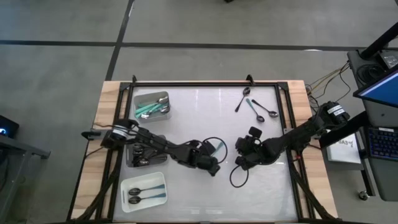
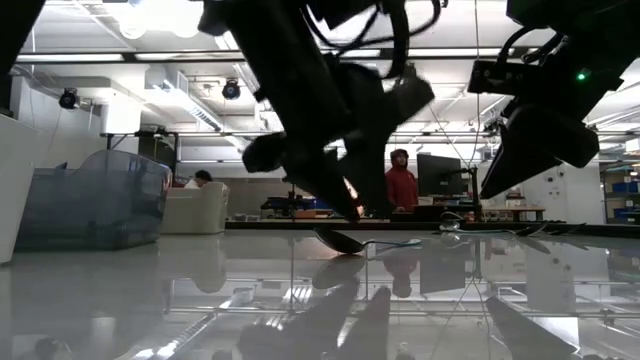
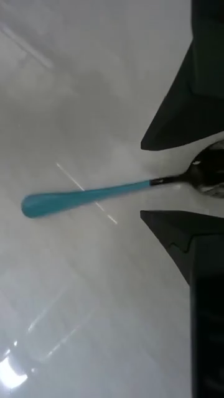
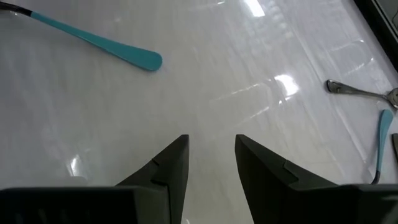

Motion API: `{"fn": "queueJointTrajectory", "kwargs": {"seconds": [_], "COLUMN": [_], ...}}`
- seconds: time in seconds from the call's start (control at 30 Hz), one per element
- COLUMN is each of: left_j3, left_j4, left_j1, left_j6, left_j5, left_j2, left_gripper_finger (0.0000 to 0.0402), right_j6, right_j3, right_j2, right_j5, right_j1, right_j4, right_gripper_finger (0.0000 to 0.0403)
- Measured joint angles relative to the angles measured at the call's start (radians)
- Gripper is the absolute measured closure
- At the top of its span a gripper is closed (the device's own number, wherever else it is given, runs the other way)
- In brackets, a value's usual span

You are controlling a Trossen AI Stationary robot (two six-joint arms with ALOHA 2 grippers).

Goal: Sort silverware by color (type)
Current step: Put the blue spoon into the white bin

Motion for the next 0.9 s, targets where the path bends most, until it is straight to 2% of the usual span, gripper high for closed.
{"fn": "queueJointTrajectory", "kwargs": {"seconds": [0.37, 0.47, 0.7, 0.9], "left_j3": [0.003, 0.003, 0.002, -0.002], "left_j4": [0.015, 0.015, 0.022, -0.005], "left_j1": [0.023, 0.023, 0.025, 0.013], "left_j6": [-0.009, -0.005, -0.002, 0.033], "left_j5": [-0.020, -0.027, -0.040, -0.031], "left_j2": [0.073, 0.083, 0.086, 0.055], "left_gripper_finger": [0.0258, 0.0287, 0.0387, 0.0398], "right_j6": [0.000, 0.000, 0.000, 0.000], "right_j3": [0.000, 0.000, 0.000, 0.000], "right_j2": [0.000, 0.000, 0.000, 0.000], "right_j5": [0.000, 0.000, 0.000, 0.000], "right_j1": [0.000, 0.000, 0.000, 0.000], "right_j4": [0.019, 0.022, 0.031, 0.039], "right_gripper_finger": [0.0280, 0.0280, 0.0280, 0.0280]}}
